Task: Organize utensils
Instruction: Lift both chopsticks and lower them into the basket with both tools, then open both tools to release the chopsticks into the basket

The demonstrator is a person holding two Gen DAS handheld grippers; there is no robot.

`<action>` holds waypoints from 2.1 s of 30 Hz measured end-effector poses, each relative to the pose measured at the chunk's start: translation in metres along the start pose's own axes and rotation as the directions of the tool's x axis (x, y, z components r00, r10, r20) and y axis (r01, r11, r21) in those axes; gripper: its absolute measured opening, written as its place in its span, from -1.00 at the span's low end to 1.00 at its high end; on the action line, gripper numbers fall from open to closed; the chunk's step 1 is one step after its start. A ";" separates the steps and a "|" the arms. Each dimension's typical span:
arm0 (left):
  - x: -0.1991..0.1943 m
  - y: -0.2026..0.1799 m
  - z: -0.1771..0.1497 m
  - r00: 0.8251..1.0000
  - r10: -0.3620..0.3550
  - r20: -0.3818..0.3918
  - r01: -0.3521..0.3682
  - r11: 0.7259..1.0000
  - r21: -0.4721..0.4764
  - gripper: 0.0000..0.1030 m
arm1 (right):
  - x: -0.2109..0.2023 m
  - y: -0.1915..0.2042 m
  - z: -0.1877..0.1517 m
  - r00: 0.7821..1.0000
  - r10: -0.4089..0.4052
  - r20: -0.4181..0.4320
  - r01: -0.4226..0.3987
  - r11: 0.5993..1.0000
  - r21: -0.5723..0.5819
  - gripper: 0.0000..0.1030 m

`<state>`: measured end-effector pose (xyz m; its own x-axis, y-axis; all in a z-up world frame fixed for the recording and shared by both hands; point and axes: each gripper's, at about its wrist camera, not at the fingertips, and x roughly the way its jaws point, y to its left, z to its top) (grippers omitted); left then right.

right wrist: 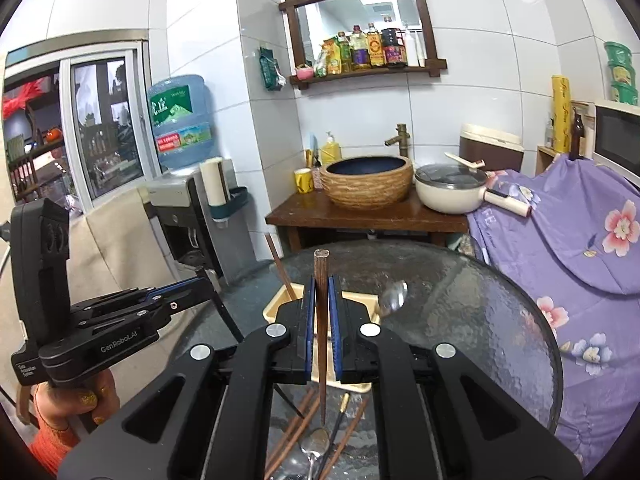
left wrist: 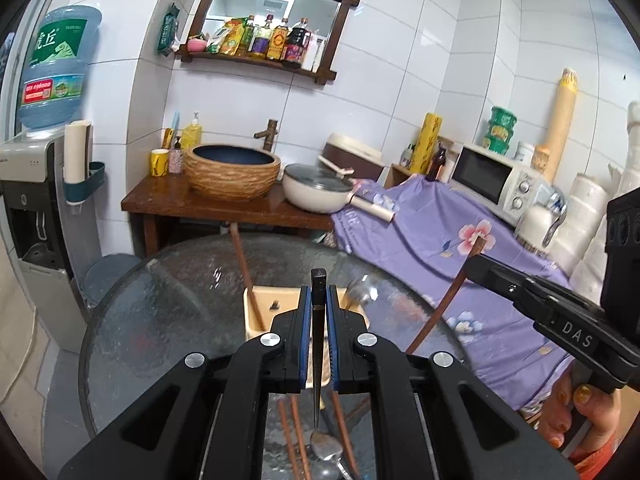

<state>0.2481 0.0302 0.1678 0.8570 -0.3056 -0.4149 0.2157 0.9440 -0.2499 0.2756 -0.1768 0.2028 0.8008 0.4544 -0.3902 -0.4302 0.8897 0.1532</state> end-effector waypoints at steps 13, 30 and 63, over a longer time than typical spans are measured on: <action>-0.003 -0.002 0.113 0.991 0.074 0.115 -0.072 0.997 -0.027 -0.85 | 0.008 0.011 0.108 0.994 -0.051 0.094 0.052 0.999 -0.009 -0.85; 0.092 0.033 0.059 0.985 0.163 -0.058 -0.167 0.983 -0.072 -0.85 | 0.113 -0.011 0.036 0.990 -0.126 -0.056 0.127 0.992 0.011 -0.85; 0.078 0.030 -0.002 0.974 0.227 -0.017 -0.227 0.974 0.013 0.79 | 0.083 -0.019 -0.027 0.980 -0.196 -0.031 0.194 0.980 -0.045 0.15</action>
<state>0.3210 0.0339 0.1264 0.8753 -0.0855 -0.4760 0.0217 0.9902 -0.1380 0.3387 -0.1574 0.1432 0.8562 0.2699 -0.4405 -0.2846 0.9580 0.0339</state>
